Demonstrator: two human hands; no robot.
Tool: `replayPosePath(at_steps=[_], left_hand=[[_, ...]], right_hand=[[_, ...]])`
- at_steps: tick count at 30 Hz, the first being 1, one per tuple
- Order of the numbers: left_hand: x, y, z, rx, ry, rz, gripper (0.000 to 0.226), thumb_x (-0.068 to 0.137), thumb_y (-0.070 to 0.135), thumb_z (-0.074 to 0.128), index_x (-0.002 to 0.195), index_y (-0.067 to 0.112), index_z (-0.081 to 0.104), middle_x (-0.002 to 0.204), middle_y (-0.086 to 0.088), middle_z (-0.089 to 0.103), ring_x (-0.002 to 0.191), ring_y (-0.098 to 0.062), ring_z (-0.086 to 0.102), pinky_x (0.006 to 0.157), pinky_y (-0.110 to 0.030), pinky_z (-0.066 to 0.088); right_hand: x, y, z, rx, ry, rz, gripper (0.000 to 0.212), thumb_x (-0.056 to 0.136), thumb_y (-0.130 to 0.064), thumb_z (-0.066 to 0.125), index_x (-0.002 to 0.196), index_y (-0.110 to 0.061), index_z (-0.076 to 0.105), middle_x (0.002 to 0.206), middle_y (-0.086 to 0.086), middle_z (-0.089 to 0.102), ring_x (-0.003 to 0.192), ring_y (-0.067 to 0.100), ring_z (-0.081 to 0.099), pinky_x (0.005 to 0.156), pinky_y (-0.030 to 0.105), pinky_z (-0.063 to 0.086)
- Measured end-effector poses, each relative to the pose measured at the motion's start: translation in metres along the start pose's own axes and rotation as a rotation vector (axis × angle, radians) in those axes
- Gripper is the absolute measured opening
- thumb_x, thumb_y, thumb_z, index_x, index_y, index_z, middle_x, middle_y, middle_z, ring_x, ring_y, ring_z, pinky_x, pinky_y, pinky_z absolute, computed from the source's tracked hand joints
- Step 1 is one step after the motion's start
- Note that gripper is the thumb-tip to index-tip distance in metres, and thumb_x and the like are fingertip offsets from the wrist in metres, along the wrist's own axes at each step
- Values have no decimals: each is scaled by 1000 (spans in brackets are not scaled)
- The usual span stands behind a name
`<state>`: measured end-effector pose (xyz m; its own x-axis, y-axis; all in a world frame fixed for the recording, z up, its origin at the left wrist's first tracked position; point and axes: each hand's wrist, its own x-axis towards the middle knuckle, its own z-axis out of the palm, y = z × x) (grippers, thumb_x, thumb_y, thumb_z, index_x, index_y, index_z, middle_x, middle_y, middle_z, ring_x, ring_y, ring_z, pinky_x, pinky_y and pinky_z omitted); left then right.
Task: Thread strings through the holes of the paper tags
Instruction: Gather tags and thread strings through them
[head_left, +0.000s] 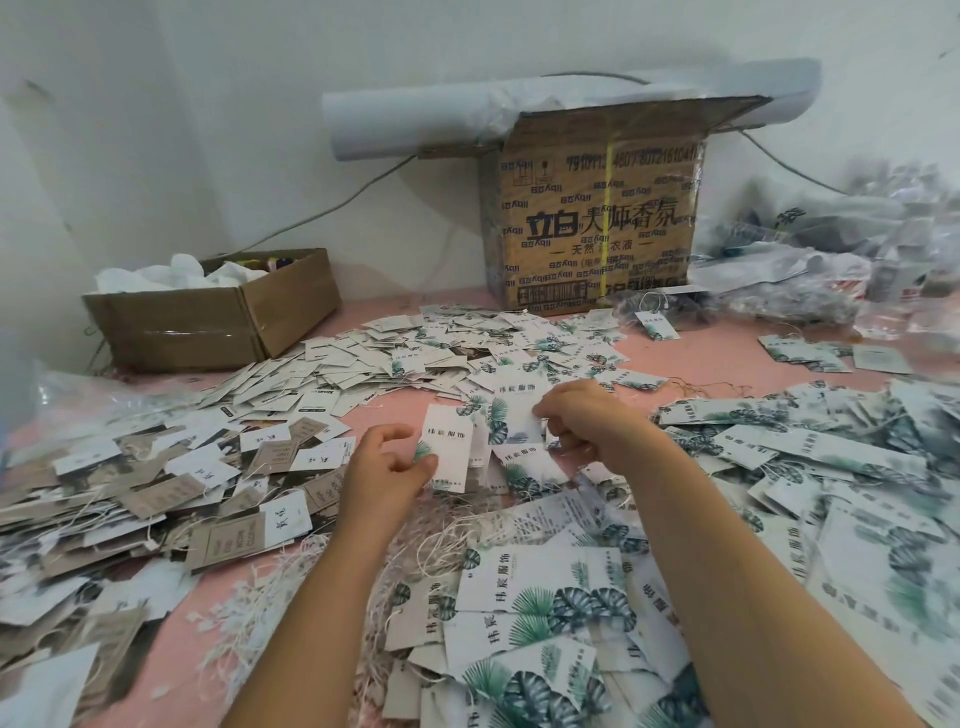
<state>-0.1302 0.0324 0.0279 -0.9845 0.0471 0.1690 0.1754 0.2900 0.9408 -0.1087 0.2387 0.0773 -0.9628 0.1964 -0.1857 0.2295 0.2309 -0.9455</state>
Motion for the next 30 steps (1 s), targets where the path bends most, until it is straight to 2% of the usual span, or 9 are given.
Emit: replayPosePath(at_steps=[7, 11, 15, 18, 20, 23, 26, 30], left_hand=[[1, 4, -3, -122, 40, 33, 29, 82, 8, 70, 103, 22, 56, 59, 5, 62, 58, -6, 58, 55, -20, 37], [0, 9, -3, -179, 8, 75, 26, 82, 8, 70, 100, 24, 59, 60, 4, 61, 50, 1, 54, 50, -11, 40], [-4, 17, -2, -243, -45, 114, 27, 79, 6, 70, 98, 24, 64, 69, -2, 63, 53, 3, 58, 51, -11, 46], [-7, 21, 0, -335, -74, 102, 35, 66, 12, 73, 95, 28, 63, 78, -3, 66, 63, -2, 64, 56, -14, 51], [-8, 22, -1, -373, -110, 85, 39, 59, 17, 72, 96, 27, 62, 79, 0, 70, 68, -7, 66, 59, -17, 53], [-9, 22, -4, -399, -218, 91, 35, 56, 23, 75, 90, 21, 67, 80, 4, 74, 71, -10, 68, 59, -21, 55], [-10, 24, -7, -466, -270, 48, 26, 61, 35, 72, 81, 18, 71, 75, 2, 72, 67, -11, 66, 61, -25, 54], [-9, 28, -9, -557, -181, 64, 14, 73, 26, 66, 78, 15, 71, 70, 3, 71, 62, -8, 66, 53, -18, 51]], right_hand=[[-2, -1, 2, 141, -100, -7, 28, 91, -4, 51, 66, -12, 41, 42, -6, 31, 36, 9, 21, 37, 17, 18], [-4, -4, 7, 123, -148, -49, 23, 90, -4, 52, 69, -10, 45, 43, -6, 32, 35, 8, 22, 34, 16, 18], [-6, -6, 16, 56, -157, -113, 22, 89, -3, 54, 69, -8, 47, 48, -3, 34, 36, 8, 25, 34, 18, 21], [-7, -9, 21, 109, -225, -154, 25, 90, -1, 52, 68, -9, 43, 49, -2, 33, 39, 9, 24, 35, 19, 20], [-8, -11, 22, 138, -279, -177, 27, 92, -1, 49, 67, -10, 41, 46, -4, 35, 38, 8, 25, 35, 18, 21], [-10, -12, 22, 115, -345, -202, 26, 93, -1, 47, 69, -9, 41, 48, -4, 36, 40, 8, 27, 37, 17, 22], [-14, -14, 21, 61, -443, -218, 26, 94, -1, 46, 69, -10, 42, 50, -4, 35, 42, 8, 27, 40, 16, 23], [-19, -17, 22, -24, -511, -241, 27, 94, -2, 47, 69, -11, 42, 47, -7, 36, 41, 7, 27, 40, 16, 24]])
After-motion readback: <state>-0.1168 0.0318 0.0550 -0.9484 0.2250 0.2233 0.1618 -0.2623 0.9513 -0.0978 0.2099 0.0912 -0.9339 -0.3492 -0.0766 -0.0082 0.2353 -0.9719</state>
